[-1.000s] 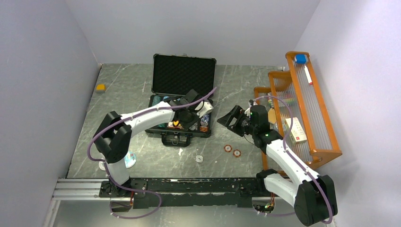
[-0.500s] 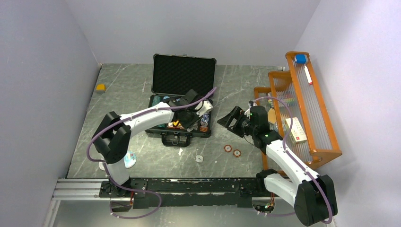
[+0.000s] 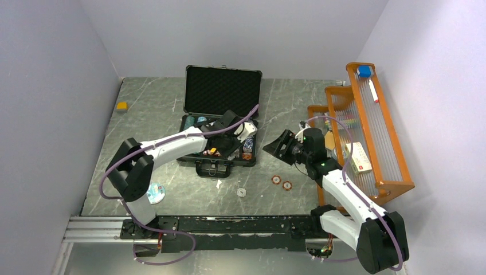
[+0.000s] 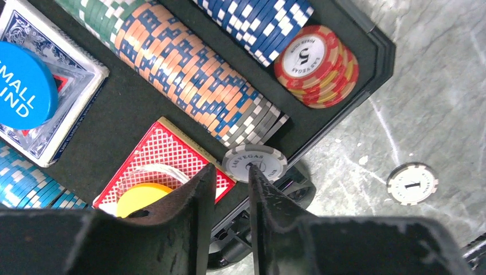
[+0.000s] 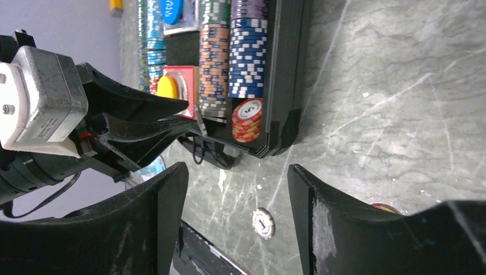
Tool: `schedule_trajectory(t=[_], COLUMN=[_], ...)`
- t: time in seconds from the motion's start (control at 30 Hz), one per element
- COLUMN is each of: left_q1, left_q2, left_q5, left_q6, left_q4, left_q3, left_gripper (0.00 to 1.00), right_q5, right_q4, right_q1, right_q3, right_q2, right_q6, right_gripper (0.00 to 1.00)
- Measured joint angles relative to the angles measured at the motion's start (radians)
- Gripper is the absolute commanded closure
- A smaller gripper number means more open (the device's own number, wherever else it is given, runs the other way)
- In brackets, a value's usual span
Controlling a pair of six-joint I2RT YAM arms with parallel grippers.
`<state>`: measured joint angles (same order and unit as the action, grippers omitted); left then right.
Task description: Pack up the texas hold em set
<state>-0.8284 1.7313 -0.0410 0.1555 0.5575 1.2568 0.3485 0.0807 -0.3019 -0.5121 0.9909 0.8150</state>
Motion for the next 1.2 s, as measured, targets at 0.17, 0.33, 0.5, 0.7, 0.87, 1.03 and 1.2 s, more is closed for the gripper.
schedule_trajectory(t=[0.17, 0.33, 0.5, 0.7, 0.87, 1.03, 1.2], left_q1=[0.0, 0.002, 0.008, 0.035, 0.074, 0.087, 0.097], left_q2=[-0.027, -0.043, -0.055, -0.175, -0.303, -0.348, -0.357], left_q5=[0.019, 0.028, 0.028, 0.028, 0.026, 0.022, 0.021], left_q6=[-0.035, -0.071, -0.102, -0.154, -0.222, -0.318, -0.397], left_q4=[-0.048, -0.087, -0.103, -0.144, -0.208, -0.257, -0.277], left_q3=[-0.017, -0.045, -0.08, -0.121, -0.168, -0.244, -0.314], left_gripper=[0.72, 0.73, 0.71, 0.67, 0.66, 0.64, 0.63], right_q5=[0.067, 0.082, 0.039, -0.023, -0.069, -0.13, -0.188], right_q4=[-0.066, -0.123, -0.19, -0.262, -0.304, -0.329, -0.34], right_q1=[-0.001, -0.063, -0.202, -0.305, -0.364, -0.409, -0.43], right_q3=[0.02, 0.042, 0.041, 0.014, -0.042, -0.1, -0.137], right_q2=[0.012, 0.065, 0.132, 0.258, 0.359, 0.439, 0.491], right_q6=[-0.012, -0.006, 0.002, 0.02, 0.023, 0.023, 0.036], right_gripper=[0.41, 0.38, 0.39, 0.46, 0.5, 0.53, 0.56])
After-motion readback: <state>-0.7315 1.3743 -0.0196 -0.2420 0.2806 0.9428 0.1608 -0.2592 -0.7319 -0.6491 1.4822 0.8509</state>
